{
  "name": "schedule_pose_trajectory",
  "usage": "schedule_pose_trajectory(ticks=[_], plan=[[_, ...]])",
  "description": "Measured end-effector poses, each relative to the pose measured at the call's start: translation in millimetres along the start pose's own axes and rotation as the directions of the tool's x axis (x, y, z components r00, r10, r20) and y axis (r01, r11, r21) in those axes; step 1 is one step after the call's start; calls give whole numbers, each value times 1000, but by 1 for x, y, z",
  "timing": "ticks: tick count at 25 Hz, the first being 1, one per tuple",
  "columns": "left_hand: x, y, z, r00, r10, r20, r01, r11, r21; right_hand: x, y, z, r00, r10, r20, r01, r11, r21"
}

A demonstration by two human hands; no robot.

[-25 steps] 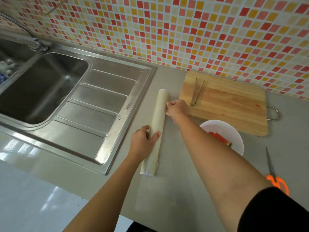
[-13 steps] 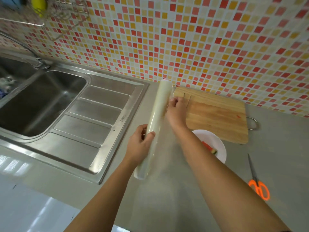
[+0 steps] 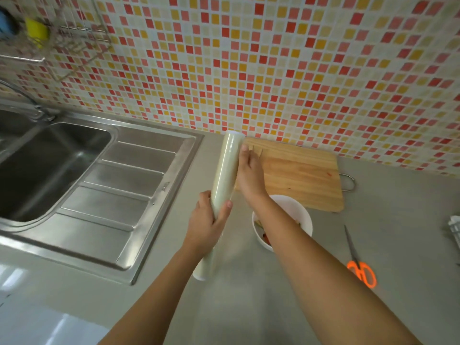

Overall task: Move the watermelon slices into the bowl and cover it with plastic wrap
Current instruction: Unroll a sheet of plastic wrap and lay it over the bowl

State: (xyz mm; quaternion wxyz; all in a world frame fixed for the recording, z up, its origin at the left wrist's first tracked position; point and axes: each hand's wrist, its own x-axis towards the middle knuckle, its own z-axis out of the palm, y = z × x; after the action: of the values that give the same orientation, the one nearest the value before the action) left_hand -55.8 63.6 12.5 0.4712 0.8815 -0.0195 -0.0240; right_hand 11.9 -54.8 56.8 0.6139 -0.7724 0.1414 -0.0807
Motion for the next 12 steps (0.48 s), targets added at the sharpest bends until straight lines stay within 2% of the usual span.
schedule_pose_trajectory(ticks=[4, 8, 10, 12], plan=[[-7, -1, -1, 1000, -22, -18, 21, 997, -79, 0, -2, -2, 981, -188, -57, 174, 967, -186], [-12, 1, -3, 998, -24, -66, 14, 989, -148, 0, -3, 3, 940, -312, -139, 250, 905, -345], [-14, 3, -5, 997, -15, -73, 2, 986, -167, 1, -6, 3, 943, -273, -190, 208, 929, -305], [-16, 5, -8, 997, 1, -73, -13, 987, -163, 2, -9, 2, 965, -168, -203, 121, 967, -224]])
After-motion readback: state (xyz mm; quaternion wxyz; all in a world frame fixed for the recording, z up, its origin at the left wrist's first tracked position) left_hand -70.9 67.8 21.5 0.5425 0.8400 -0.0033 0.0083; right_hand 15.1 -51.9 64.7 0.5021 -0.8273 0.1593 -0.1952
